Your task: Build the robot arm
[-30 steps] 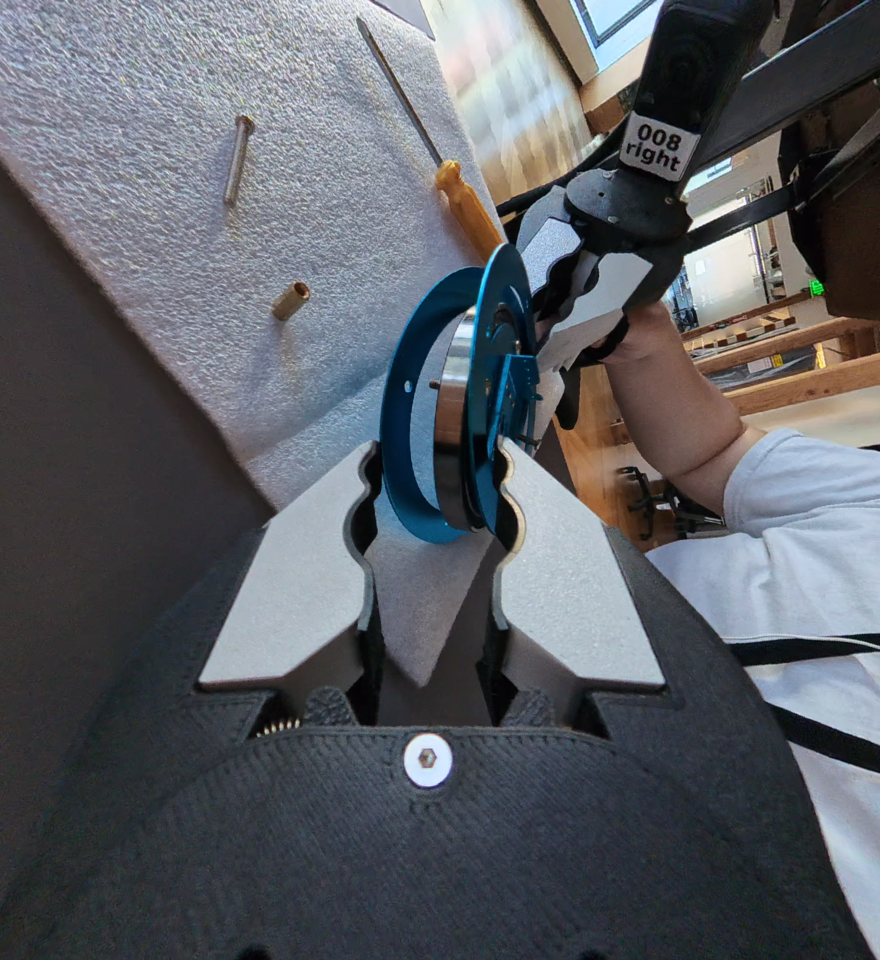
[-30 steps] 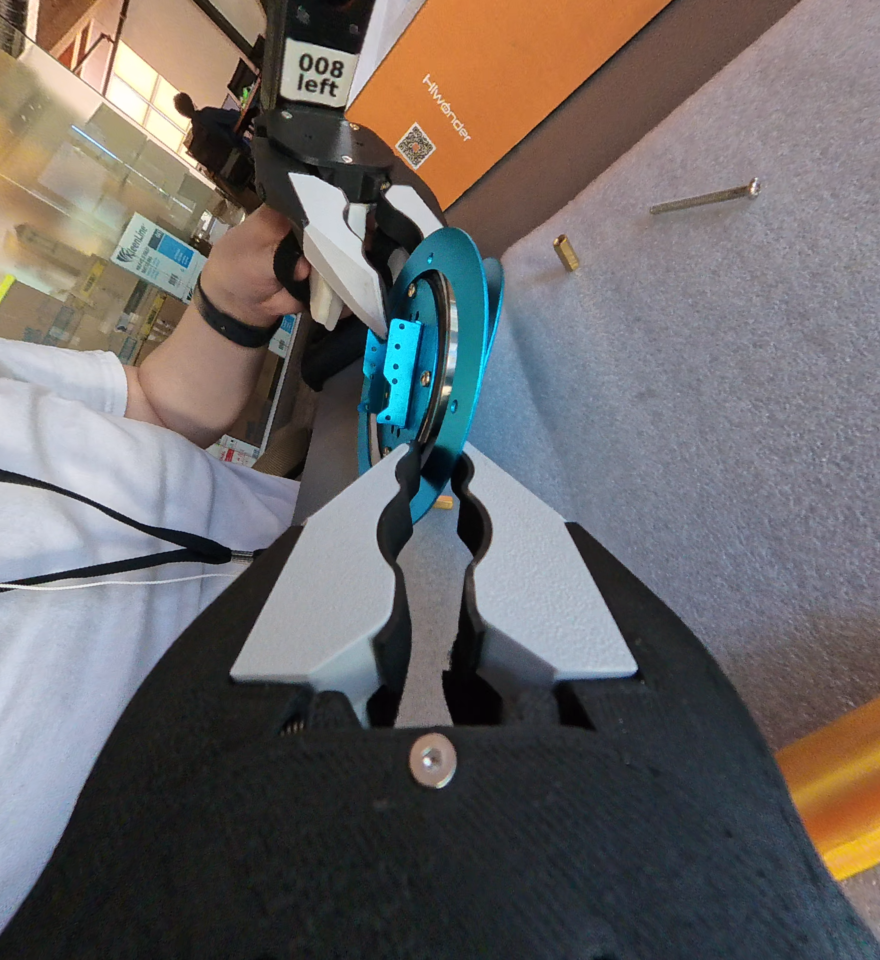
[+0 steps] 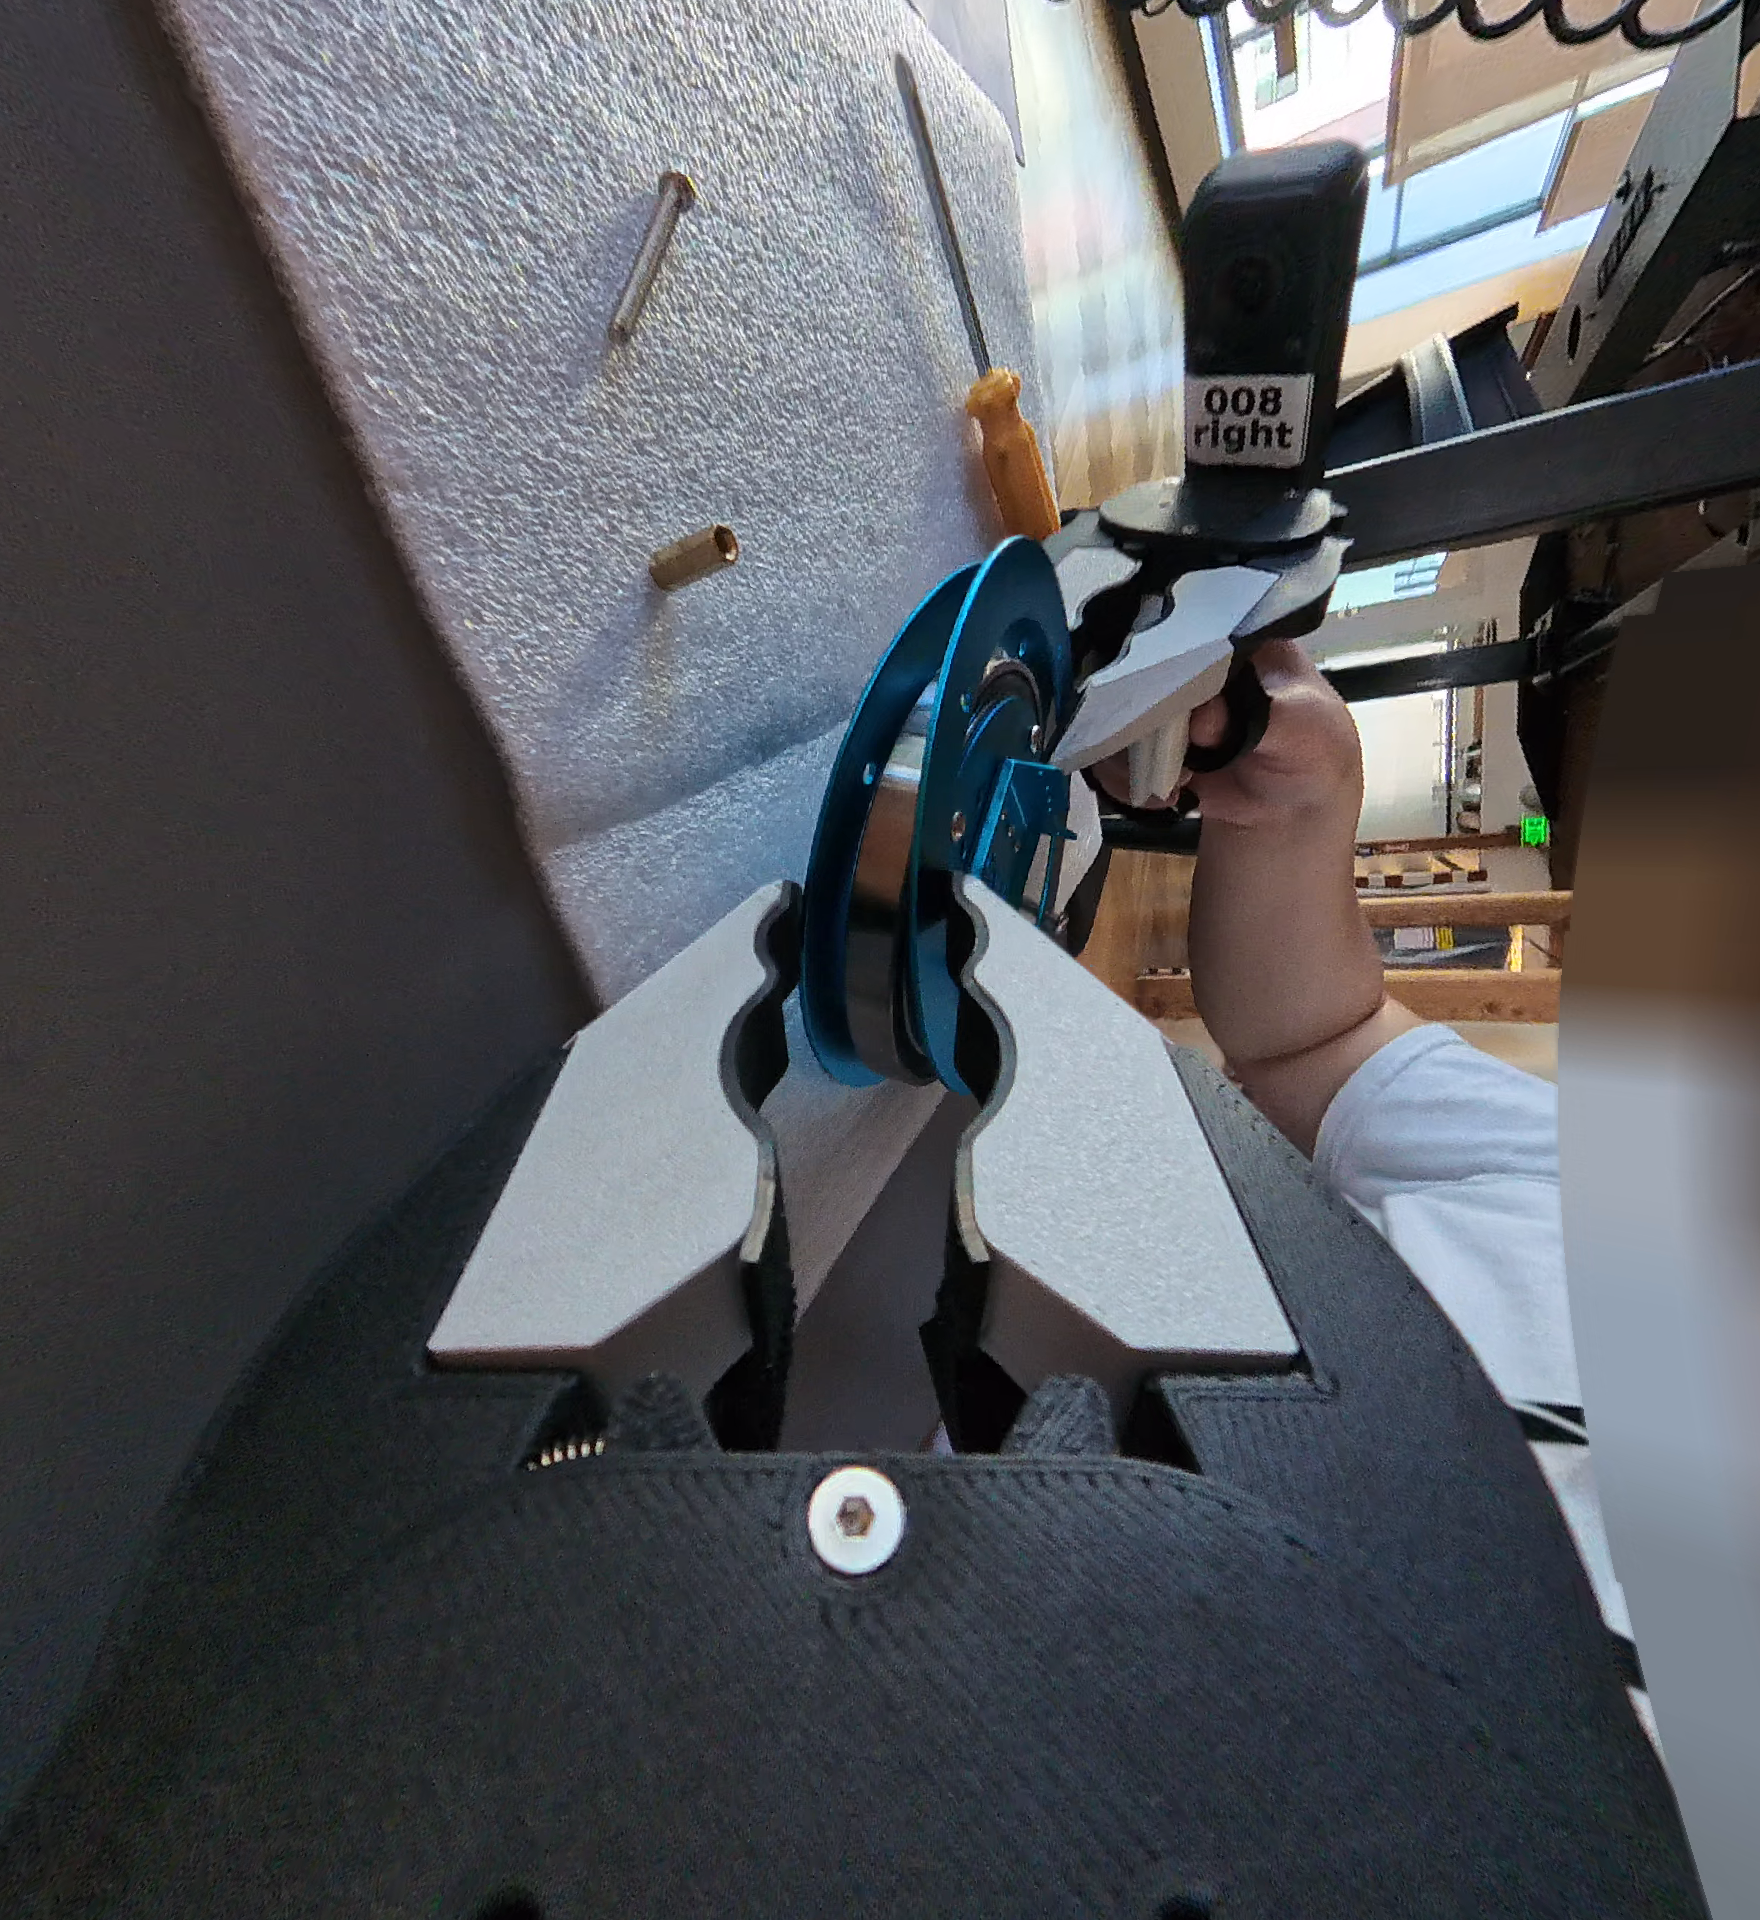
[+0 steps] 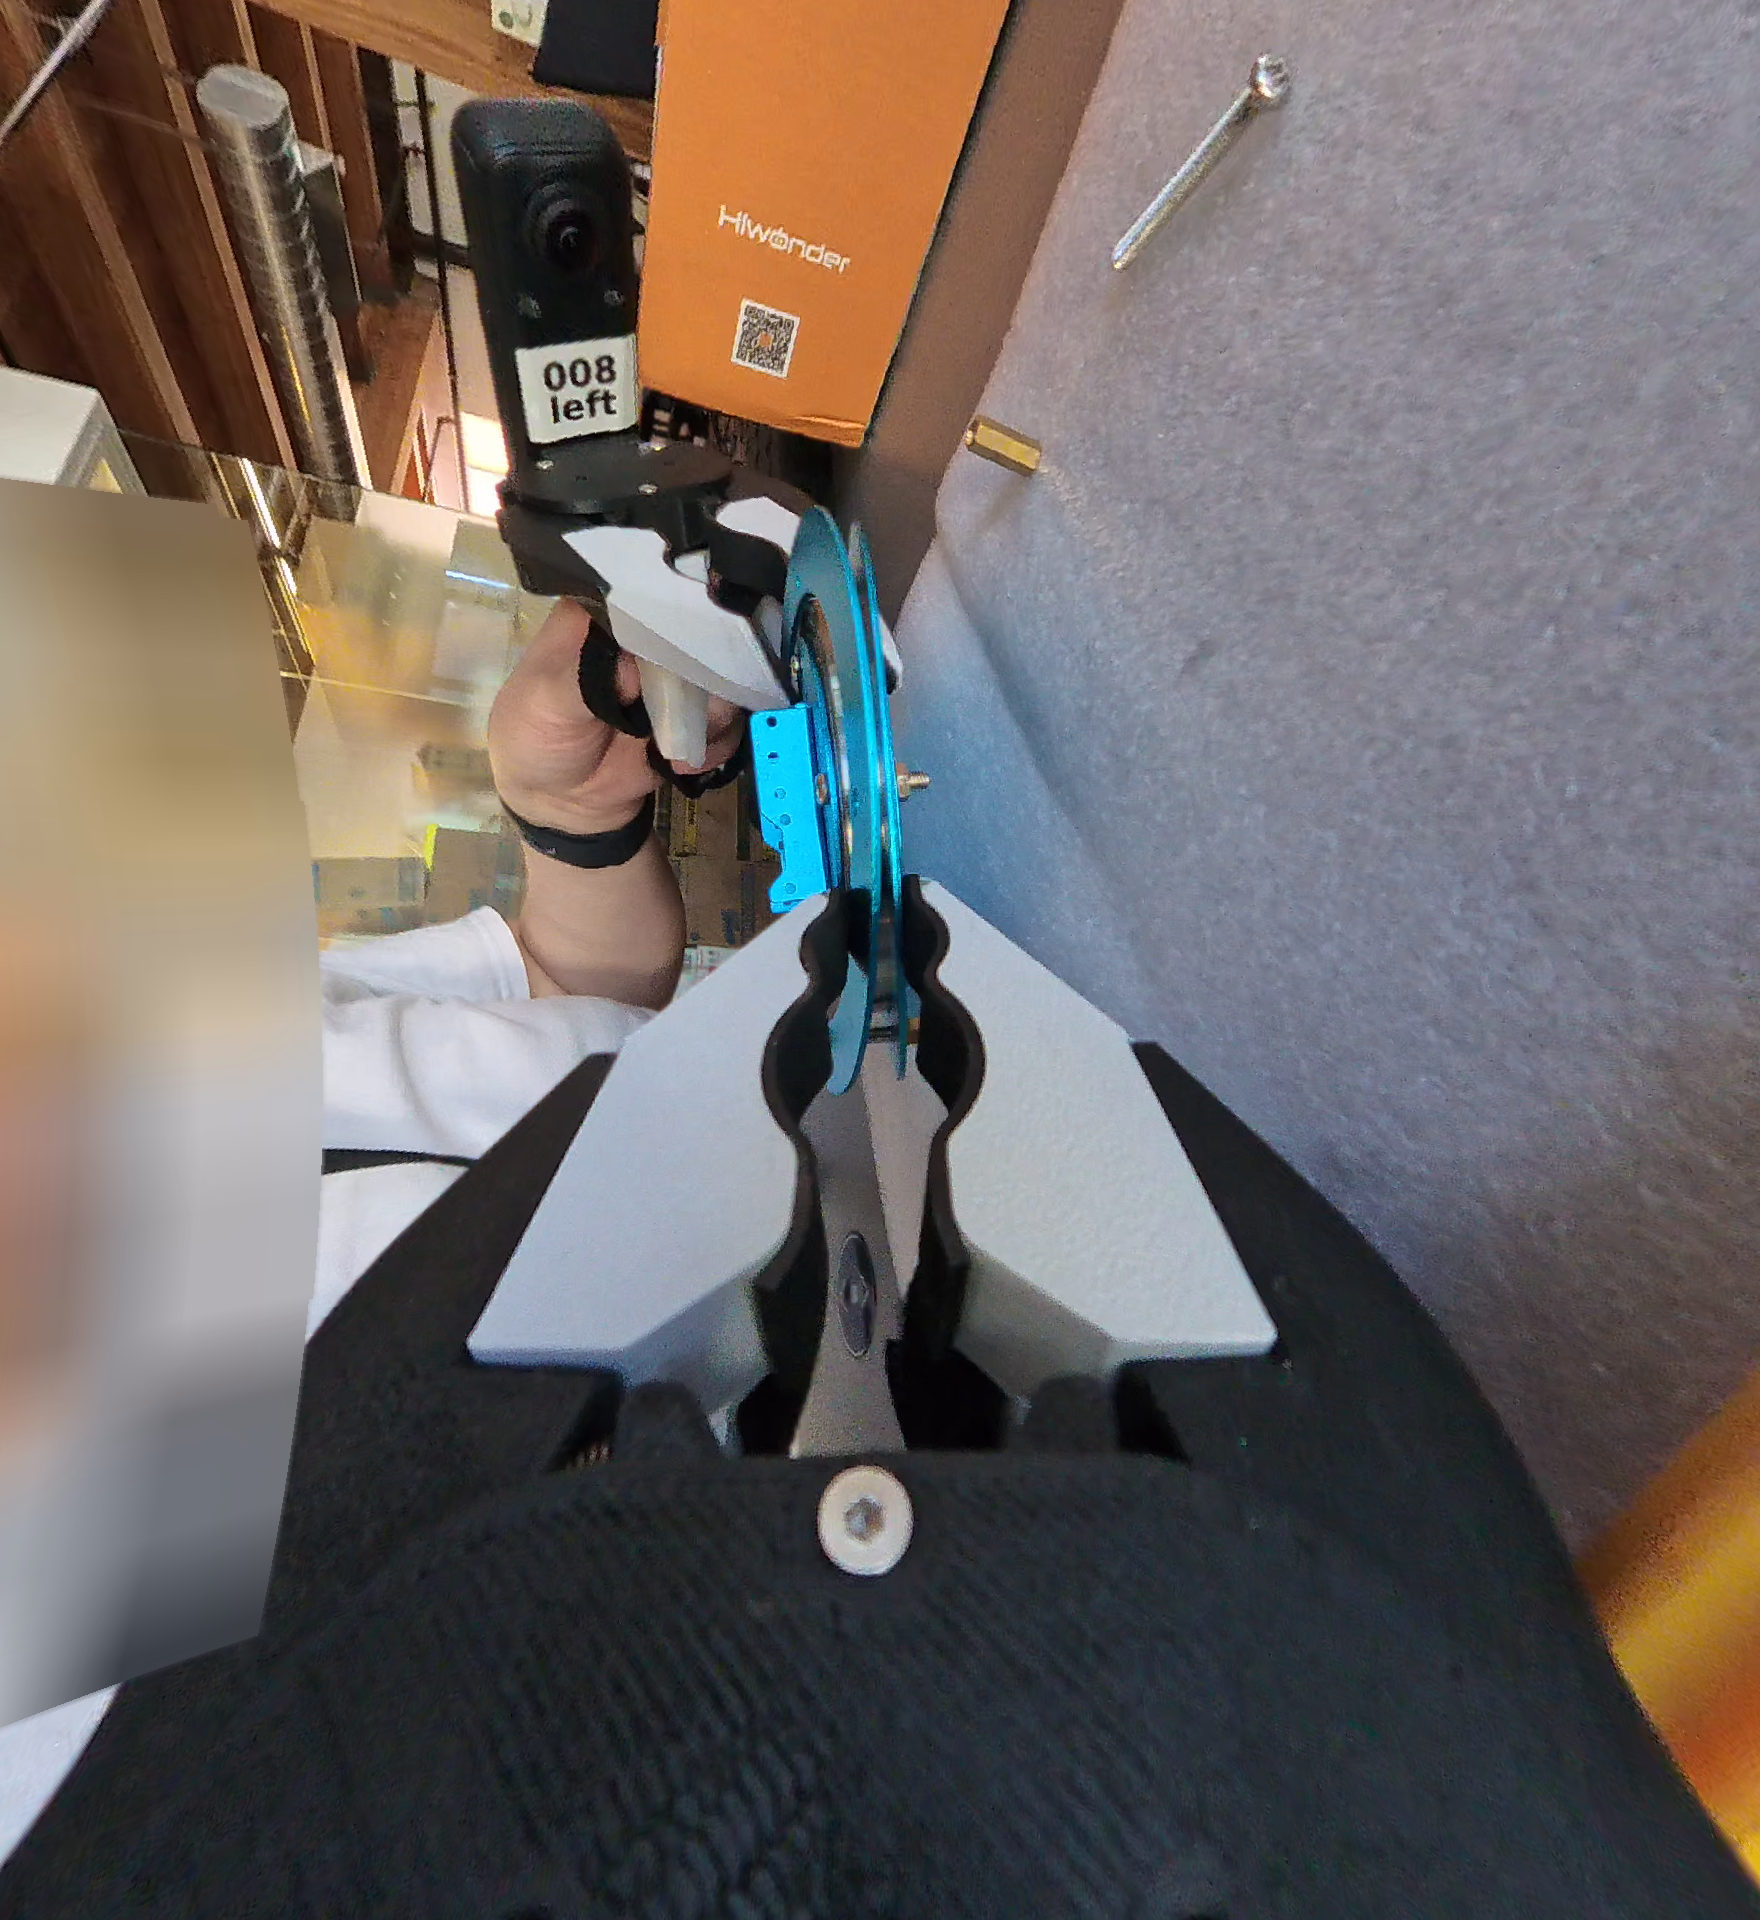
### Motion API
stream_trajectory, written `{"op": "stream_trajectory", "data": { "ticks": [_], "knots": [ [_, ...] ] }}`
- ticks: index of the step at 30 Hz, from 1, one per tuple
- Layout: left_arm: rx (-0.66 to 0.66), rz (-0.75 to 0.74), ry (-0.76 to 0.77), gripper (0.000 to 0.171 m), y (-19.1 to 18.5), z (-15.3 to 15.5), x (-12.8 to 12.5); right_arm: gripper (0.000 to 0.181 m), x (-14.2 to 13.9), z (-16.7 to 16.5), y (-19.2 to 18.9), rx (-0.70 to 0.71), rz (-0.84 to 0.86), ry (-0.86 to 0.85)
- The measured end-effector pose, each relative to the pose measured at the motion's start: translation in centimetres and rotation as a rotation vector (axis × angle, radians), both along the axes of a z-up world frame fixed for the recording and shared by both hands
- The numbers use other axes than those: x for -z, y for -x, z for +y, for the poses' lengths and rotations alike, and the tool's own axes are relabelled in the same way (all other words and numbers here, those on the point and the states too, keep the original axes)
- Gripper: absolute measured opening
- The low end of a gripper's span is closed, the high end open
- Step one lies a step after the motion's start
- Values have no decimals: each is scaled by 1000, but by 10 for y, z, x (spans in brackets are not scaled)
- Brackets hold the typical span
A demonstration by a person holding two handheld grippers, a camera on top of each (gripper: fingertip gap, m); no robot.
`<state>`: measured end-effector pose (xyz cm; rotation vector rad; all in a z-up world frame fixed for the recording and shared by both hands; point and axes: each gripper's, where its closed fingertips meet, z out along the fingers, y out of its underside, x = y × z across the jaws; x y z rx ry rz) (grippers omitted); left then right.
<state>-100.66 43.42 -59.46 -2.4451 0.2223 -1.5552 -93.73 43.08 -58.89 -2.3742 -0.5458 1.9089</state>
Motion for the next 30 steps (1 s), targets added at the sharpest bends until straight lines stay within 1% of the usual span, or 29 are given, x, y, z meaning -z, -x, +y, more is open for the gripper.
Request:
{"op": "stream_trajectory", "data": {
  "ticks": [5, 11, 16, 22, 24, 25, 30],
  "knots": [
    [83, 9, -42, 28, -1, -11, 4, 7, 0, -4, 0, -50, 15, -119],
    [134, -61, -109, 27, -2, -20, -5, 8, -8, -10, -2, -95, 65, -286],
    [196, -97, -112, 28, -4, -32, -8, 8, -13, -17, -4, -130, 76, -399],
    [268, -102, -68, 30, -7, -43, -4, 8, -12, -18, -6, -127, 81, -402],
    [308, -101, -13, 34, -9, -51, 0, 8, -11, -17, -7, -124, 76, -403],
    [317, -103, 7, 33, -10, -53, 2, 8, -10, -17, -7, -123, 74, -400],
    [311, -102, 1, 29, -10, -51, 2, 8, -8, -14, -9, -104, 69, -347]
  ]
}}
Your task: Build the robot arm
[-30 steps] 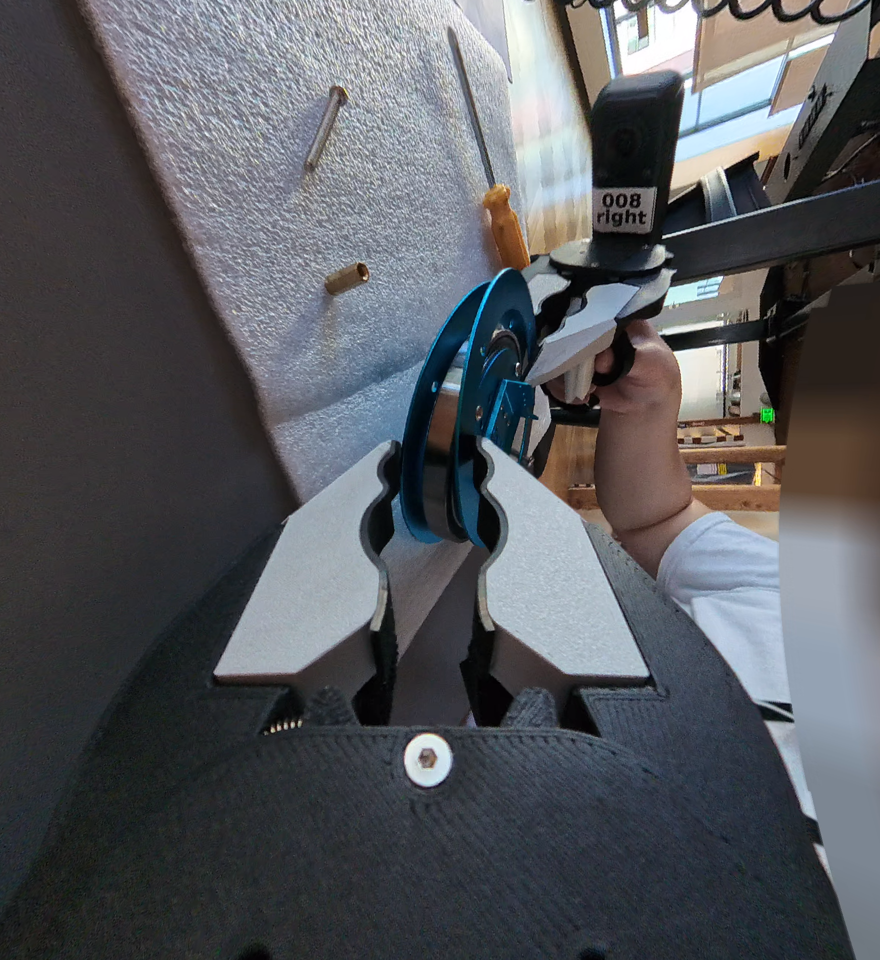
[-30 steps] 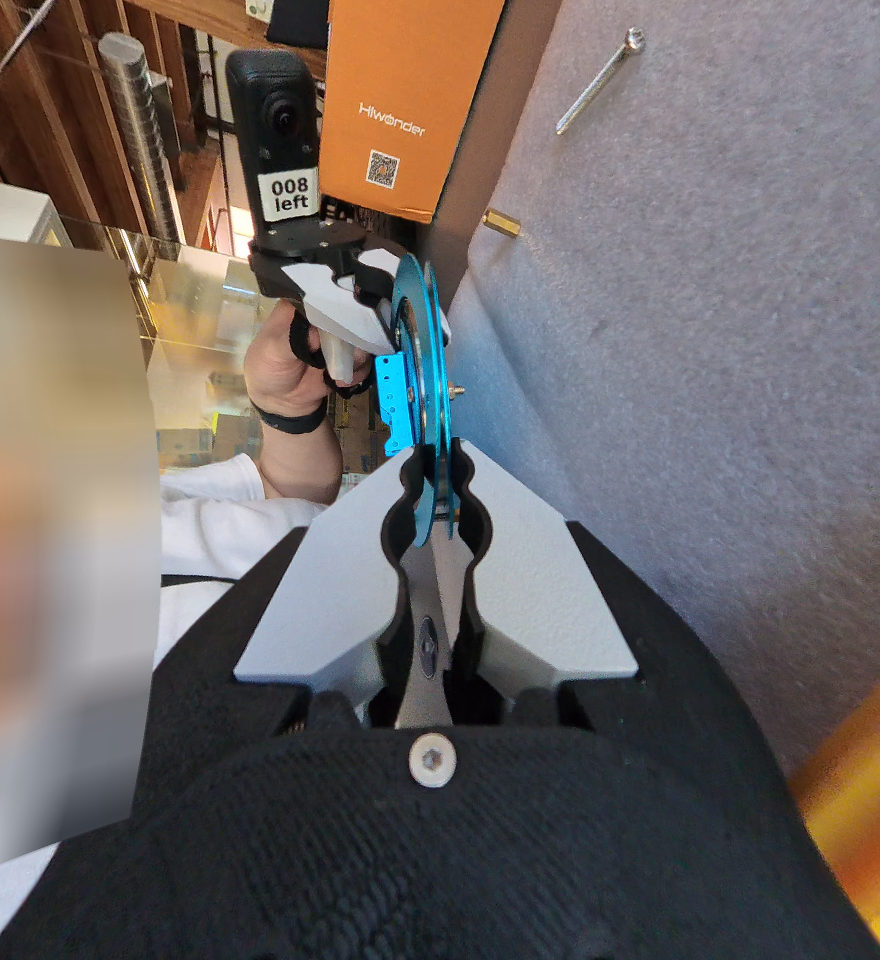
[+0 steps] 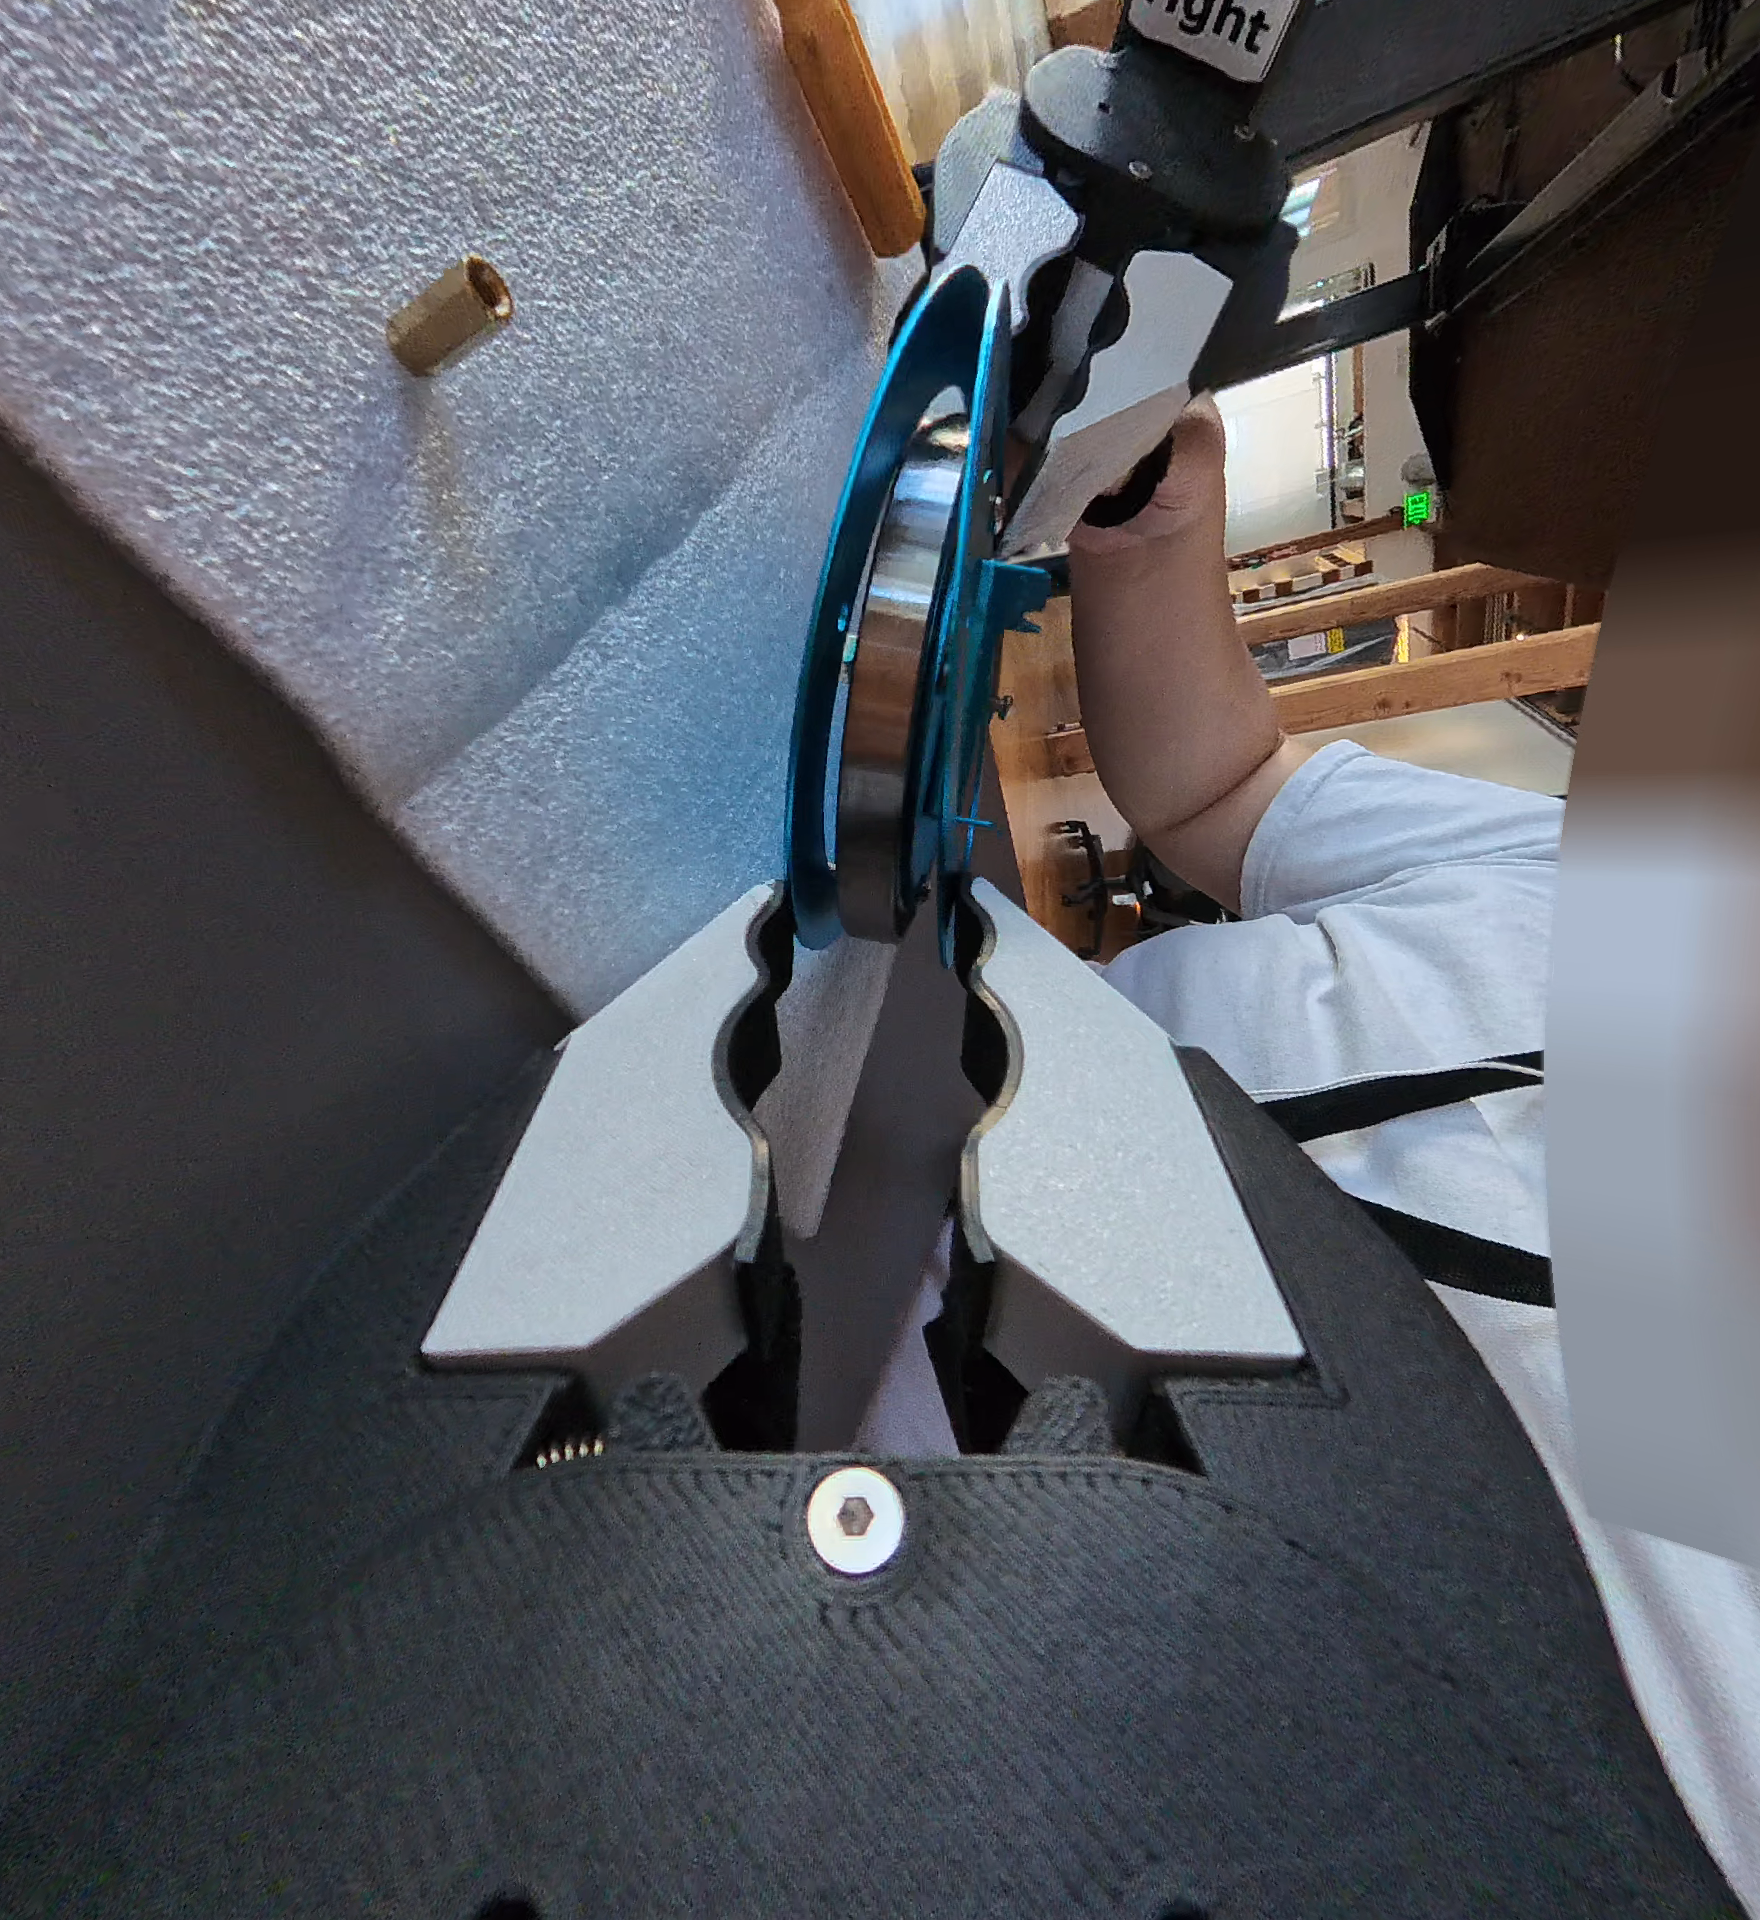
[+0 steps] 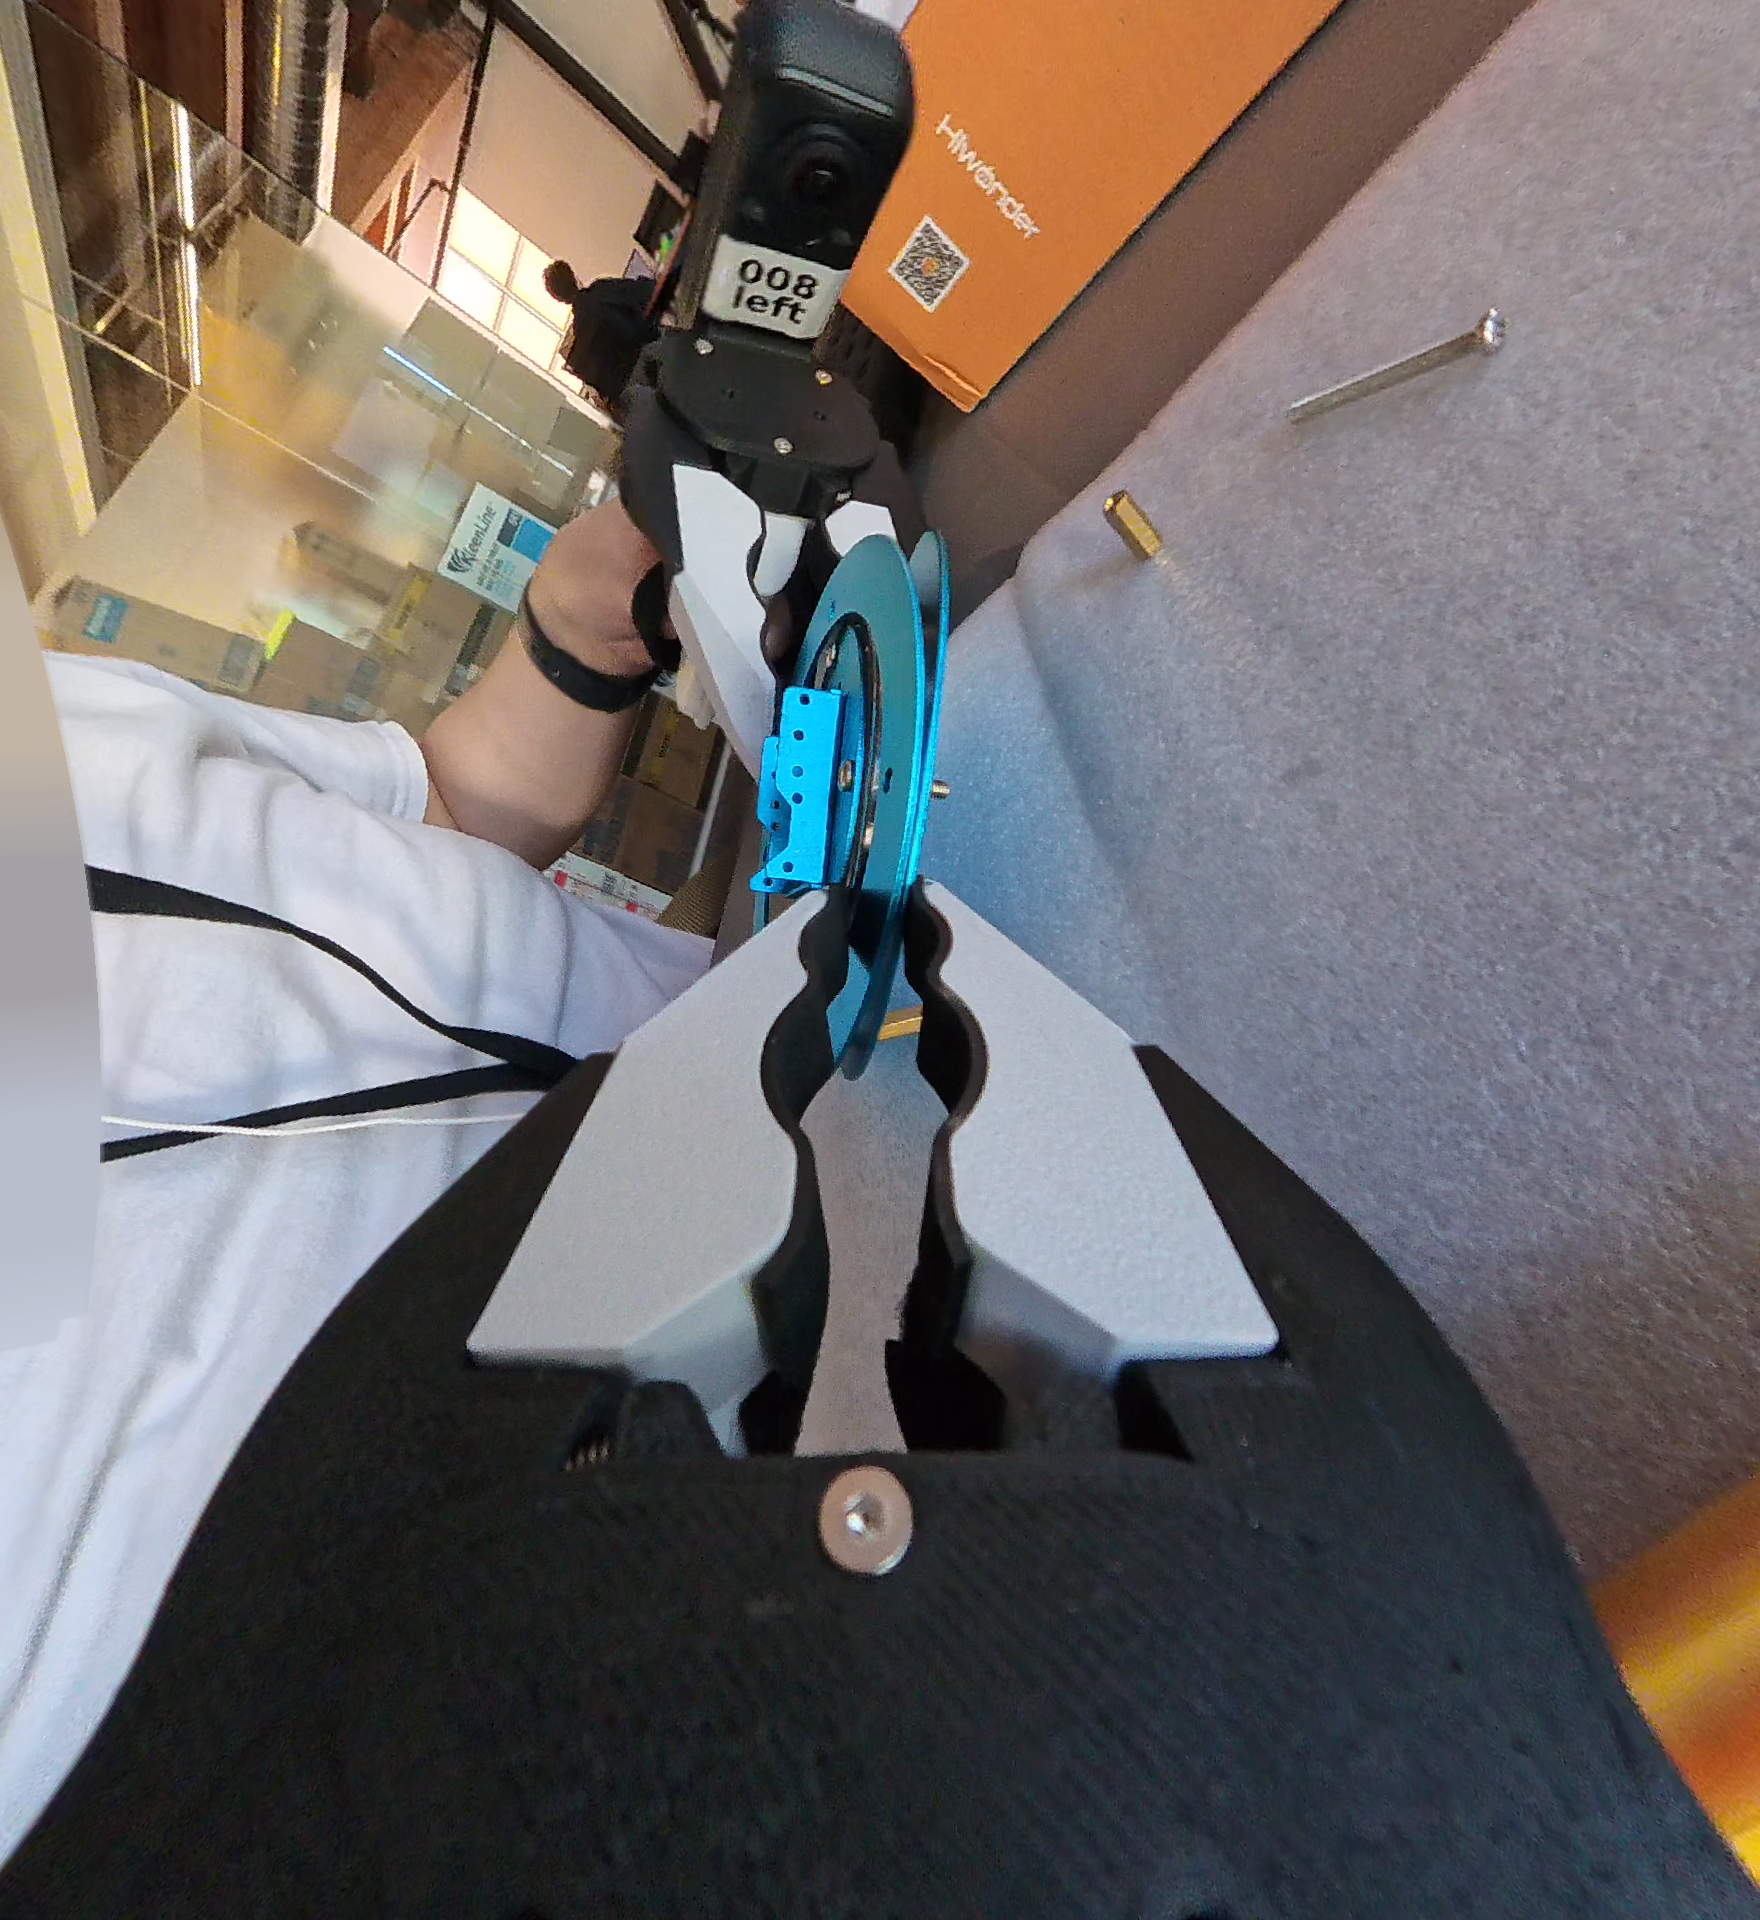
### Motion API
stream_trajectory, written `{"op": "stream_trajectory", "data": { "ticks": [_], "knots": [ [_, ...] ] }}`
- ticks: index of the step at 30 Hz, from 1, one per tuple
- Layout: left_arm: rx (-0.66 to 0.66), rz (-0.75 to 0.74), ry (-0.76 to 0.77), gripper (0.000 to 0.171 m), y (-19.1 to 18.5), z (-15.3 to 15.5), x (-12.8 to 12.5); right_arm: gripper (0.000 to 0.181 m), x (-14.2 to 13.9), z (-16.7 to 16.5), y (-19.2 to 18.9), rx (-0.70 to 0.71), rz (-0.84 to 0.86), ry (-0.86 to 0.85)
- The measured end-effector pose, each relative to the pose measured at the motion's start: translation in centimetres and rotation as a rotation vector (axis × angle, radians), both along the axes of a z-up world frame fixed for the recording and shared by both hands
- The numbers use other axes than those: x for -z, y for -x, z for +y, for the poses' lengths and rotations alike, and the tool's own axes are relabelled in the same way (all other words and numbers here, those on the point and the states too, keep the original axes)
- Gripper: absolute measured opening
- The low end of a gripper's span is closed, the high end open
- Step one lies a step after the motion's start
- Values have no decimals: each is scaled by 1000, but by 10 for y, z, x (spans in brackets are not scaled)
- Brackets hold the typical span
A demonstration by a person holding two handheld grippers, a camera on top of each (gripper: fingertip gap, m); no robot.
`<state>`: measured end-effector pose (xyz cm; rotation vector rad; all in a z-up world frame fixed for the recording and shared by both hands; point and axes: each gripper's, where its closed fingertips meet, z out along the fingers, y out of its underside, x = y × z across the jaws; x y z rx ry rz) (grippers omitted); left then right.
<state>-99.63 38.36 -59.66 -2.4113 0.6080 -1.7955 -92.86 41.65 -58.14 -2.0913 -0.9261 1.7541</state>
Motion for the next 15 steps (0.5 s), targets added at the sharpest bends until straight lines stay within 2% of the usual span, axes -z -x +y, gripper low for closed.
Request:
{"op": "stream_trajectory", "data": {
  "ticks": [8, 15],
  "knots": [
    [-135, 12, -36, 24, 1, 15, -7, 7, 1, 9, -1, 82, 14, 197],
    [-243, 12, 34, 25, 3, 28, -13, 7, -3, 14, 0, 134, -9, 357]
  ]
}}
